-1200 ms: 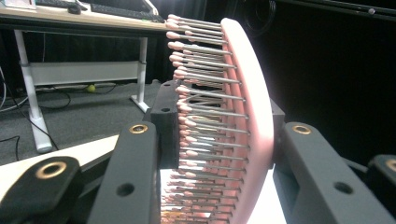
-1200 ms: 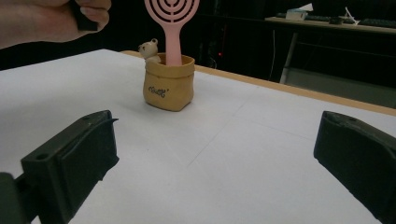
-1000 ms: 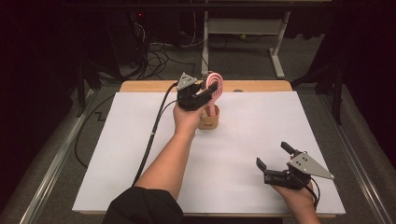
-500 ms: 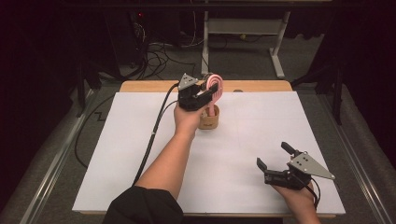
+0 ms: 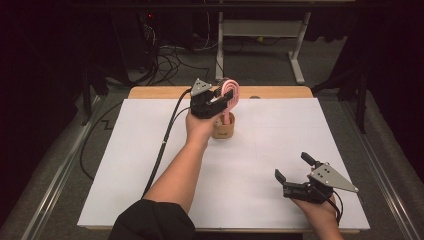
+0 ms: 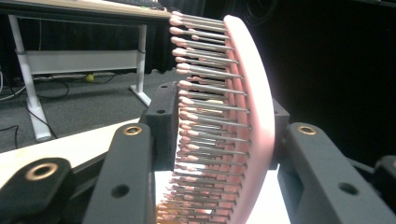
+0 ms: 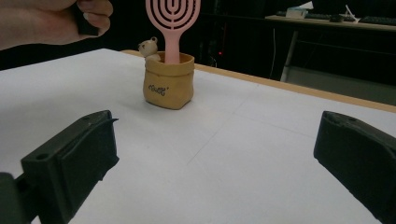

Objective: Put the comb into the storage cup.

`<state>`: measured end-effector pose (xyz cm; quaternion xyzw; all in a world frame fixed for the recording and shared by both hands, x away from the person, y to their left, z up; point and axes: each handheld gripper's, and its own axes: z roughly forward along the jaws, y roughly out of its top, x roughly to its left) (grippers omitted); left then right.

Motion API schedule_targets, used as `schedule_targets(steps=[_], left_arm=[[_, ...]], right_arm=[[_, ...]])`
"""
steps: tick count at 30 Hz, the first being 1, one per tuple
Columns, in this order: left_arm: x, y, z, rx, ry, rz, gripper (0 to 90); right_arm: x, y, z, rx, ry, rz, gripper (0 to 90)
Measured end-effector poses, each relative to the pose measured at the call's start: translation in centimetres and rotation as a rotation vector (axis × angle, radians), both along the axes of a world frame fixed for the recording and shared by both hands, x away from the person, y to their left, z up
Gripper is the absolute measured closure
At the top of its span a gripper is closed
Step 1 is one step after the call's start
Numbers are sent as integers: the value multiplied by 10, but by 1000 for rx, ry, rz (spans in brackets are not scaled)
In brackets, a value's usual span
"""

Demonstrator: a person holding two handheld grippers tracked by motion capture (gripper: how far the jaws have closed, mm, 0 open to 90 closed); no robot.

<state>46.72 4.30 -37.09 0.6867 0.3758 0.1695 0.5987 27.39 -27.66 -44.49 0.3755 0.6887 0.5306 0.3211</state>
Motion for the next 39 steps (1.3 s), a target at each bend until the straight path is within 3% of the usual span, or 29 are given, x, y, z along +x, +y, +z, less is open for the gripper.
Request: schedule_targets(steps=[21,39], left_arm=[[0,5,3,37,-3,23,478],[4,16,5,41,5,40,473]], right_arm=[[0,1,-1,2,4,0,2],[-1,1,0,-3,0,3,2]])
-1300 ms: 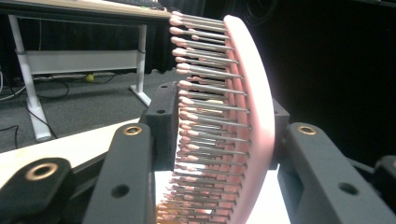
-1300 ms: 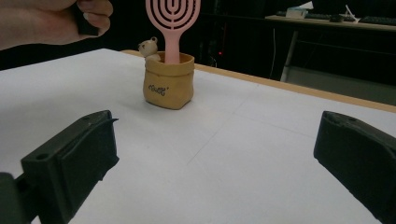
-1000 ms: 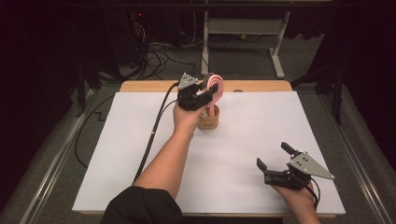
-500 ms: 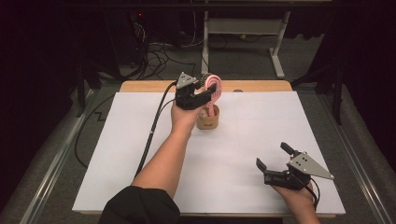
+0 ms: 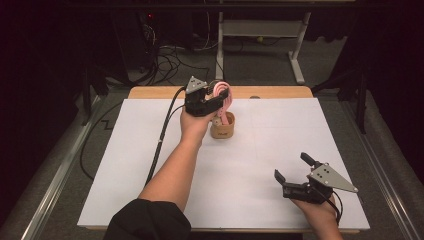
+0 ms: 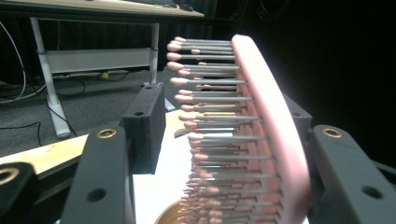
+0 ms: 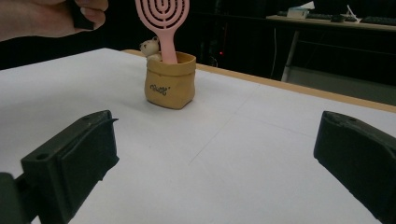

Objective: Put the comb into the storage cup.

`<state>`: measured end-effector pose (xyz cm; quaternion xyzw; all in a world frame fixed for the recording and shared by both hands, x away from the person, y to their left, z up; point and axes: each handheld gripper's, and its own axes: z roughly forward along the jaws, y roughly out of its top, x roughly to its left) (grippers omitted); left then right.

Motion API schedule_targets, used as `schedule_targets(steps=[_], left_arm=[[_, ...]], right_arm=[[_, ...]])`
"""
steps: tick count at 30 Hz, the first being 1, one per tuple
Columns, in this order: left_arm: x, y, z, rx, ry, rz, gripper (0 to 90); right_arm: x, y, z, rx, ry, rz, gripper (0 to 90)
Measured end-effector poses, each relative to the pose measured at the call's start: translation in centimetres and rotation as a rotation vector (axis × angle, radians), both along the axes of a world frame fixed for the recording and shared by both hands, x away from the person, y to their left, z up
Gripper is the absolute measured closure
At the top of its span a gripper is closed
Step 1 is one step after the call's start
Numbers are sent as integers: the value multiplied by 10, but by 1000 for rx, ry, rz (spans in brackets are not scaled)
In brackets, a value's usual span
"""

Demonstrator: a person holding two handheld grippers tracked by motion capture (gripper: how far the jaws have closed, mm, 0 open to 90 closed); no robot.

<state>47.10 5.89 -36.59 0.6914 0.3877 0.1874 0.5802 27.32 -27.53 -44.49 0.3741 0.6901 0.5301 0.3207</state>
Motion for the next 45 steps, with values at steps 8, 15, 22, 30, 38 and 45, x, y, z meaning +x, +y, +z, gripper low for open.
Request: schedule_targets(steps=[8,15,22,30,38,45], left_arm=[[0,3,-1,9,19,-7,406],[3,3,-3,4,32,5,315],[4,3,-5,25,26,7,209],[6,4,-7,15,33,-10,91],[6,5,-9,26,34,-16,13],[6,11,-8,44,24,-18,1]], right_arm=[[0,1,-1,-2,5,-3,2],[0,-1,-1,-1,3,-3,2],[0,0,-1,-7,2,-4,2],[0,0,-1,-9,1,-3,2],[0,0,-1,-7,2,-4,2],[0,1,-1,-4,5,-2,2]])
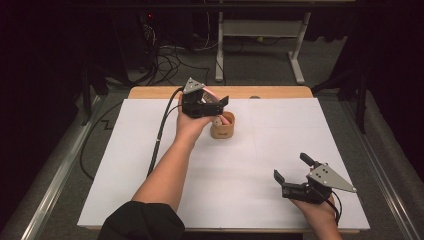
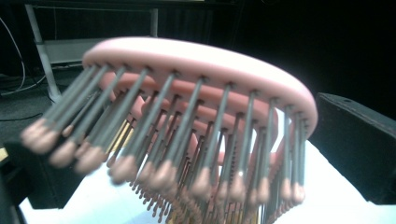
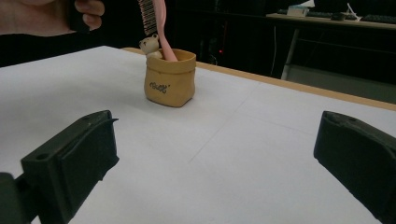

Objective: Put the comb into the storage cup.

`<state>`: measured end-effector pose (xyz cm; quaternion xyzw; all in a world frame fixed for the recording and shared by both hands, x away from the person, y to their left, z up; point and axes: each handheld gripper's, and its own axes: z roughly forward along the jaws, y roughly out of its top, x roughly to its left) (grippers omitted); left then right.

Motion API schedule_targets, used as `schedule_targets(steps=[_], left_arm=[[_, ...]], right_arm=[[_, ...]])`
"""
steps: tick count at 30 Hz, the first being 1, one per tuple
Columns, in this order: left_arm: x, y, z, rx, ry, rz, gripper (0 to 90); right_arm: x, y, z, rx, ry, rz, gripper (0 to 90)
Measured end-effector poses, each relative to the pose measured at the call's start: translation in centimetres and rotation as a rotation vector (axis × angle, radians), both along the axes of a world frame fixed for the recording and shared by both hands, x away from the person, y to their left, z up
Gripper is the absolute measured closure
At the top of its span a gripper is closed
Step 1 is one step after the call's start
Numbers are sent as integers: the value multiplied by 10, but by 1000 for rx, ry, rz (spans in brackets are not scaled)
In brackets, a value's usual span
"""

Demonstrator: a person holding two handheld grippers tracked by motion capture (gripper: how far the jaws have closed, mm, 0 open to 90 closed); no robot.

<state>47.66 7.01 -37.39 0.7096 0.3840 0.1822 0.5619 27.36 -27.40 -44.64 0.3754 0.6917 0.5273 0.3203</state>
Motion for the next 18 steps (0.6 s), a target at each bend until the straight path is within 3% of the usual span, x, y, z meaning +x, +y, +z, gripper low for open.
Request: schedule_targets(steps=[8,18], left_arm=[[1,14,-1,-23,7,20,1],[4,26,-8,-4,23,36,1]], right_arm=[[0,1,0,3,4,-2,2],[-1,-2,0,8,2,-8,2]])
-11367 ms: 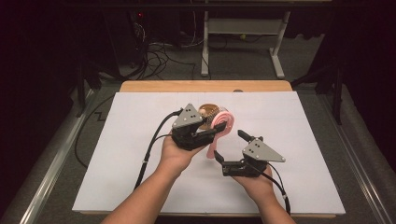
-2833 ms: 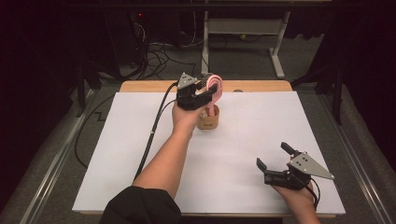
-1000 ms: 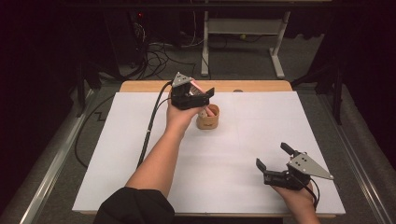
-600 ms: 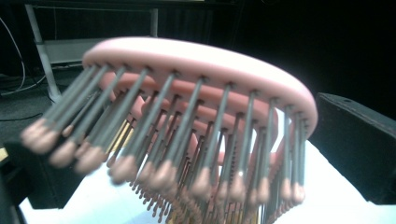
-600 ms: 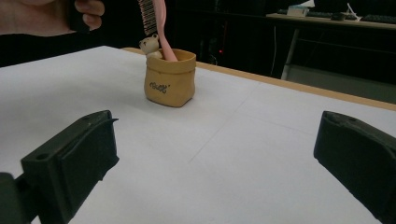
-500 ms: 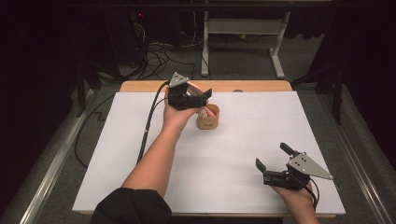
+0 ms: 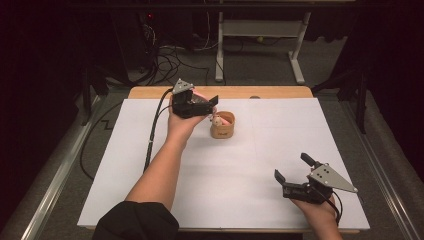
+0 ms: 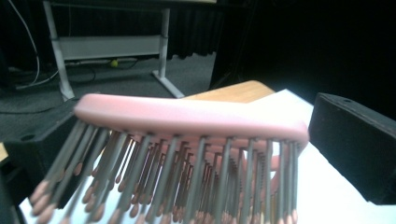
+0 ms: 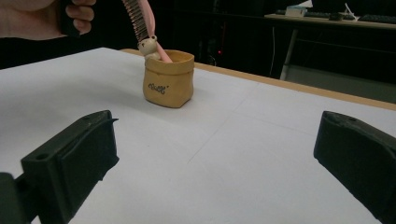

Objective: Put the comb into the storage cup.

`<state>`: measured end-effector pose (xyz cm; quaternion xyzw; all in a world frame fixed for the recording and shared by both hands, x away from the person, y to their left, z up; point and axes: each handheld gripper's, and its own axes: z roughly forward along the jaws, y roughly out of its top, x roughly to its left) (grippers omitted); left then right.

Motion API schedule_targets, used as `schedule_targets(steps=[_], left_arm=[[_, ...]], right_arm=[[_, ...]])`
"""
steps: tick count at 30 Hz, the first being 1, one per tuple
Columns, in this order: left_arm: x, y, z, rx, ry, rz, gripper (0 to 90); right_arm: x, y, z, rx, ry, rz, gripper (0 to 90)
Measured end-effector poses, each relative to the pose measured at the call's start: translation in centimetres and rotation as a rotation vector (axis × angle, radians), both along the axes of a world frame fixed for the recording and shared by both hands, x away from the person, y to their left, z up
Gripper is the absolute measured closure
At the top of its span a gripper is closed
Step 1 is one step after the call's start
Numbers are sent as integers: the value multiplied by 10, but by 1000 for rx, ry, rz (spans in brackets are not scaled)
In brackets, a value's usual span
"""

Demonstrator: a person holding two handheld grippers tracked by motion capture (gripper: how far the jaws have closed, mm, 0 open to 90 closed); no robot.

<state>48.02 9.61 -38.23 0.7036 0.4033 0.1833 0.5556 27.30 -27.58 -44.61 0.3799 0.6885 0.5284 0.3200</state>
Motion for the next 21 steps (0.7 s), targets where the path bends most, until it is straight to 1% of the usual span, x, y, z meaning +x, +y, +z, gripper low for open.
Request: schedule_targets(steps=[2,5,16,17,21], left_arm=[[-1,2,-1,1,-7,0,1],[-1,4,-2,12,-2,2,1],[-3,9,-6,14,-9,6,1],[-3,10,-6,19,-9,3,1],[-6,12,-8,13,-10,-13,1]], right_arm=[[0,0,0,-4,0,1,2],[0,2,-1,-8,0,4,2],[-1,0,-1,-7,0,0,2],[-1,0,-1,-8,1,-1,2],[0,0,-1,-10,2,-1,3]])
